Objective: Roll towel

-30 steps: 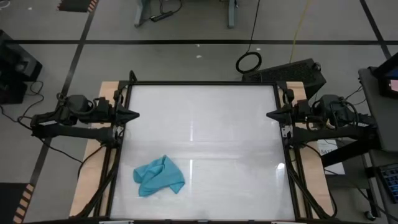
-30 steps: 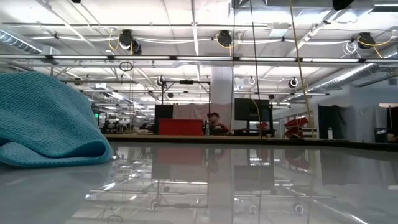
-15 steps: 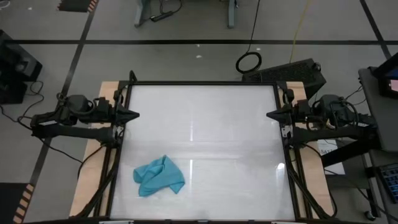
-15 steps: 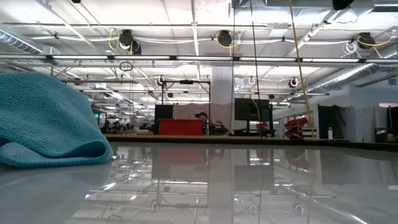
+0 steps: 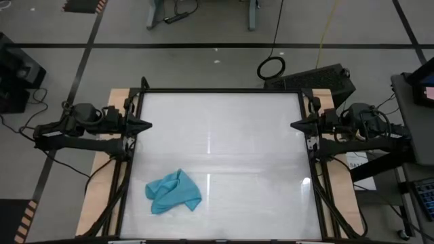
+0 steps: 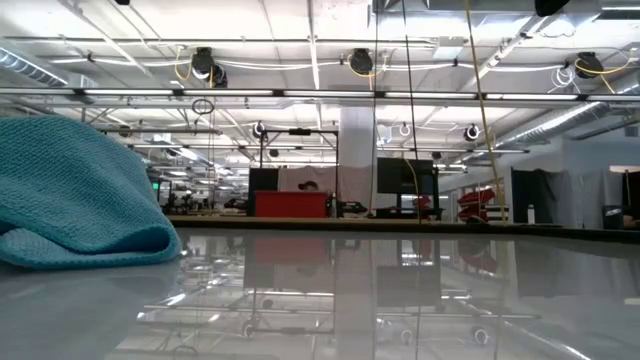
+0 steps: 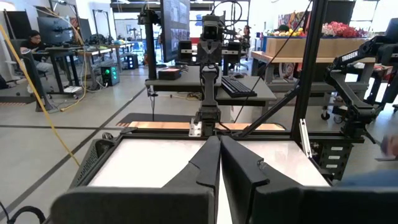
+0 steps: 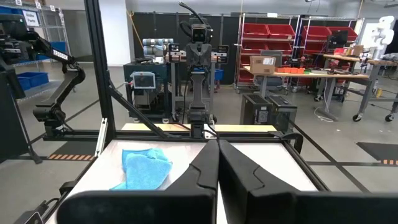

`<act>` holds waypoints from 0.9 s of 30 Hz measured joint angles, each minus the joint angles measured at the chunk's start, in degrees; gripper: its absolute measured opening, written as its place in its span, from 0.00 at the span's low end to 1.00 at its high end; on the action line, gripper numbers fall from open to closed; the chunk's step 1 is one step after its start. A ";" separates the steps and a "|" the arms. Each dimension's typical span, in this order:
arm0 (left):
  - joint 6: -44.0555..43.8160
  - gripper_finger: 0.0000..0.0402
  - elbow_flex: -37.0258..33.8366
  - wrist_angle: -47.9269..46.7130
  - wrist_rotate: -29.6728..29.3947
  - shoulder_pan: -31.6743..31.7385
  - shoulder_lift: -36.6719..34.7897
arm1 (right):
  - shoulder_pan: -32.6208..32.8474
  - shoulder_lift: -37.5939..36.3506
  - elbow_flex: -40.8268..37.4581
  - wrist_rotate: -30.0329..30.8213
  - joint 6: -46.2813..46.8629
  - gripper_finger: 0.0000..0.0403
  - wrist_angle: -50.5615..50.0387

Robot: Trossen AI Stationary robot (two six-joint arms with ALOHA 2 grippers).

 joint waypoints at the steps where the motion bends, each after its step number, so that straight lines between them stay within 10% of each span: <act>1: 0.01 0.06 0.00 0.01 0.00 -0.01 0.00 | 0.01 -0.01 0.00 0.00 -0.01 0.00 0.00; 27: 0.80 0.06 -0.01 0.02 -0.04 0.01 0.01 | -0.01 0.03 0.00 4.66 -11.23 0.00 3.06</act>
